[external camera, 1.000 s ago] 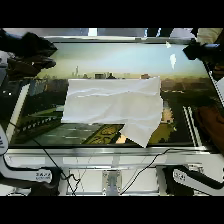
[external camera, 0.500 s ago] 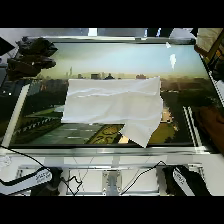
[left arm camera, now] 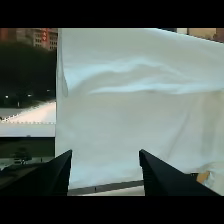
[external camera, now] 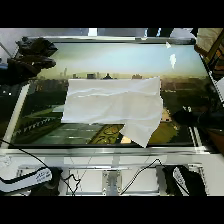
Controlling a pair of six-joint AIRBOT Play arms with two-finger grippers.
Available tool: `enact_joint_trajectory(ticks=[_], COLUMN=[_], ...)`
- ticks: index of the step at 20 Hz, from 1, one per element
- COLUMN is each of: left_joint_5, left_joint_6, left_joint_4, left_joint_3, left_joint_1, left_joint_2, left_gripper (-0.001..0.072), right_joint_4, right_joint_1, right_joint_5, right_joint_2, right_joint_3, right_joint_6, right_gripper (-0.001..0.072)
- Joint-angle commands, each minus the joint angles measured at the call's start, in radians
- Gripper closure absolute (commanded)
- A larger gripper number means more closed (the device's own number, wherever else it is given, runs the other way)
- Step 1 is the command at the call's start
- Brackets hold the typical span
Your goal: Fold the shirts.
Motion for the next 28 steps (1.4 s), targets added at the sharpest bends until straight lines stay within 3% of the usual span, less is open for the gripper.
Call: enact_joint_trajectory(ticks=[1, 4, 11, 17, 22, 27, 28], left_joint_5=[0.022, 0.042, 0.051, 0.056, 0.056, 0.057, 0.057], left_joint_6=[0.032, 0.038, 0.039, 0.035, 0.035, 0.035, 0.035], left_joint_4=[-0.026, -0.026, 0.029, 0.124, 0.126, 0.134, 0.134], left_joint_3=[-0.044, -0.044, -0.044, -0.044, -0.044, -0.044, -0.044], left_joint_1=[0.001, 0.001, 0.001, 0.002, 0.001, 0.001, 0.001], left_joint_2=[-0.009, -0.009, -0.010, -0.010, -0.010, -0.010, -0.010], left_gripper=[0.0204, 0.0205, 0.0205, 0.0209, 0.0210, 0.0211, 0.0211], right_joint_4=[0.100, 0.219, 0.225, 0.318, 0.457, 0.554, 0.554], right_joint_1=[0.000, 0.000, 0.000, 0.001, 0.002, 0.002, 0.002], right_joint_5=[-0.016, -0.087, -0.224, -0.388, -0.491, -0.487, -0.476], right_joint_2=[0.013, 0.013, 0.012, 0.009, -0.059, -0.130, -0.131], right_joint_3=[-0.233, -0.363, -0.529, -0.607, -0.619, -0.618, -0.618], right_joint_6=[0.068, 0.091, 0.169, 0.169, 0.090, -0.008, -0.027], right_gripper=[0.0335, 0.0335, 0.0336, 0.0338, 0.0340, 0.0348, 0.0398])
